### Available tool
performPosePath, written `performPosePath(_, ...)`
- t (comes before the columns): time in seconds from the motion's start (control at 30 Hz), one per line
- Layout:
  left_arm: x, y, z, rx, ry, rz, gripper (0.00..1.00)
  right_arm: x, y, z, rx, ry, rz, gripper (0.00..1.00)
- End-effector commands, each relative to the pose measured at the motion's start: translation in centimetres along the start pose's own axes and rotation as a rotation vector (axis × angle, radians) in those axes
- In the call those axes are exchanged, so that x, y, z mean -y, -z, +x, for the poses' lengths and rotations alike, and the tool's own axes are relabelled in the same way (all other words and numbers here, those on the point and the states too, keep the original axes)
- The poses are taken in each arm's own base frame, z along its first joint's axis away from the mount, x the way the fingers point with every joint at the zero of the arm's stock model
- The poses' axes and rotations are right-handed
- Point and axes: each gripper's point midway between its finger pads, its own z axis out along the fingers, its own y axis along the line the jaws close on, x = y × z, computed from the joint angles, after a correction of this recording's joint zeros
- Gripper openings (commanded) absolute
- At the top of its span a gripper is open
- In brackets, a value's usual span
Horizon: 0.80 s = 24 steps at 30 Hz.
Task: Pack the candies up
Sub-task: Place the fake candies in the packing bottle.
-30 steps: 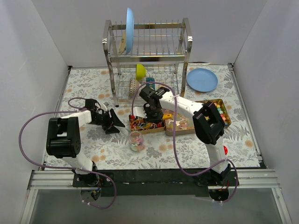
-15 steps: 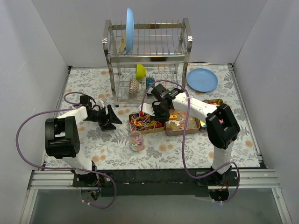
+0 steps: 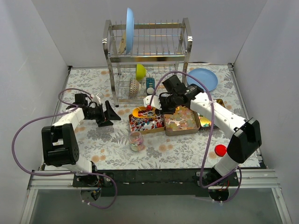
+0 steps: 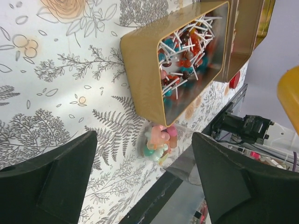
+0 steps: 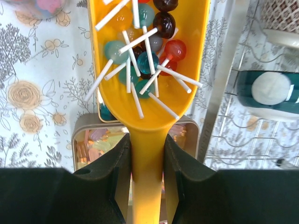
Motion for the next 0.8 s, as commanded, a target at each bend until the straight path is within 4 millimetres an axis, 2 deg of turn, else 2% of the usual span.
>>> performPosePath(0.0,0.5,1.6,-2.4,0.116,-0.071,-0.006,0.83,-0.8,3.1,-2.0,-0.005,0.122,-0.027,0.01)
performPosePath(0.17,1.0,2.9,-3.8,0.189,-0.072,-0.005,0.84,-2.3,4.3,-2.0,-0.113,0.216,-0.072,0.01)
performPosePath(0.33,1.2,3.7,-3.8,0.237,-0.066,-0.002,0.84,-3.0,5.1,-2.2,-0.208,0.275,-0.083,0.01)
performPosePath(0.47,1.4,4.1,-3.5,0.261,-0.054,0.011,0.84,-3.5,4.8,-2.5,-0.281,0.323,-0.099,0.01)
performPosePath(0.63,1.8,4.2,-3.1,0.279,-0.061,0.029,0.84,-2.7,4.3,-2.0,-0.402,0.361,-0.090,0.01)
performPosePath(0.77,2.0,4.4,-3.4,0.321,-0.046,0.044,0.83,-1.8,4.1,-2.9,-0.449,0.366,-0.073,0.01)
